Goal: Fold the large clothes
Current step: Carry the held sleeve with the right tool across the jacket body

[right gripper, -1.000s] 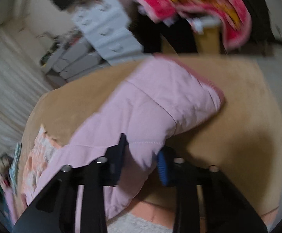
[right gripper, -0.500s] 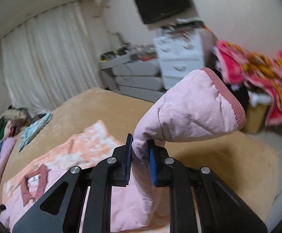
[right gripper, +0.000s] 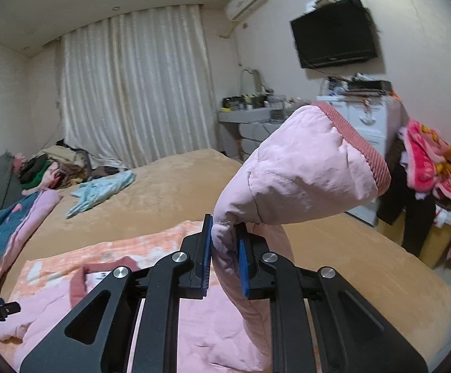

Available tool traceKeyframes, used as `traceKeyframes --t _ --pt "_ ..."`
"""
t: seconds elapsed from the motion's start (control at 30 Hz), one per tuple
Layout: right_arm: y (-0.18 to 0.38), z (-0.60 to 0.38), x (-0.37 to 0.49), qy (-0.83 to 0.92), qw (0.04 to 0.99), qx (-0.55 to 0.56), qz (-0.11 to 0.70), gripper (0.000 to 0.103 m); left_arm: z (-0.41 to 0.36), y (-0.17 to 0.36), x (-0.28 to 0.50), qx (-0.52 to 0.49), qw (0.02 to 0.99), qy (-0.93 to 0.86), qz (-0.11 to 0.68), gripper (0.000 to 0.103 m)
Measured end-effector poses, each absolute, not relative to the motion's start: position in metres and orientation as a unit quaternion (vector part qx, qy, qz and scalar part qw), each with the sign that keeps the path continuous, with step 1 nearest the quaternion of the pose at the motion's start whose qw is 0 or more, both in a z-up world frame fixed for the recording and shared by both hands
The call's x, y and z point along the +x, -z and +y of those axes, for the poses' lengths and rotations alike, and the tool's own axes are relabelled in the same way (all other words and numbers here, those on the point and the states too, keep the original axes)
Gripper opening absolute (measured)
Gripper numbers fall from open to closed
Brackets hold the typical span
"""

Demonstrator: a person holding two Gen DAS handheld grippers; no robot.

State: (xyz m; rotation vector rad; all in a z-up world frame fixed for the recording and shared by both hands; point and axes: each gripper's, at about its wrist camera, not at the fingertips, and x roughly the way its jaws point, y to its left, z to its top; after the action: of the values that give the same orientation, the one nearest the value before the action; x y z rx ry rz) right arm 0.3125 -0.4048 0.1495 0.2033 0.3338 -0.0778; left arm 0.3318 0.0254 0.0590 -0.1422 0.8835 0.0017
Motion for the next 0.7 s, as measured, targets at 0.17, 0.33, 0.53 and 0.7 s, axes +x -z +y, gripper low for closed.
traceKeyframes --t 0.17,0.33,0.53,0.7 --pt "-0.166 -0.372 0.313 0.013 0.984 0.082 0.158 0.014 0.042 -0.066 0.327 -0.068 0.904 -0.010 0.421 0.095" --pt "-0.177 -0.340 0.319 -0.003 0.985 0.063 0.160 0.014 0.060 -0.071 0.321 -0.079 0.908 -0.024 0.411 0.095" --pt "-0.186 -0.307 0.323 -0.030 0.986 0.051 0.158 0.014 0.082 -0.076 0.318 -0.086 0.910 -0.035 0.404 0.095" --pt "-0.190 -0.274 0.328 -0.055 0.986 0.038 0.155 0.014 0.099 -0.080 0.315 -0.099 0.912 -0.035 0.396 0.095"
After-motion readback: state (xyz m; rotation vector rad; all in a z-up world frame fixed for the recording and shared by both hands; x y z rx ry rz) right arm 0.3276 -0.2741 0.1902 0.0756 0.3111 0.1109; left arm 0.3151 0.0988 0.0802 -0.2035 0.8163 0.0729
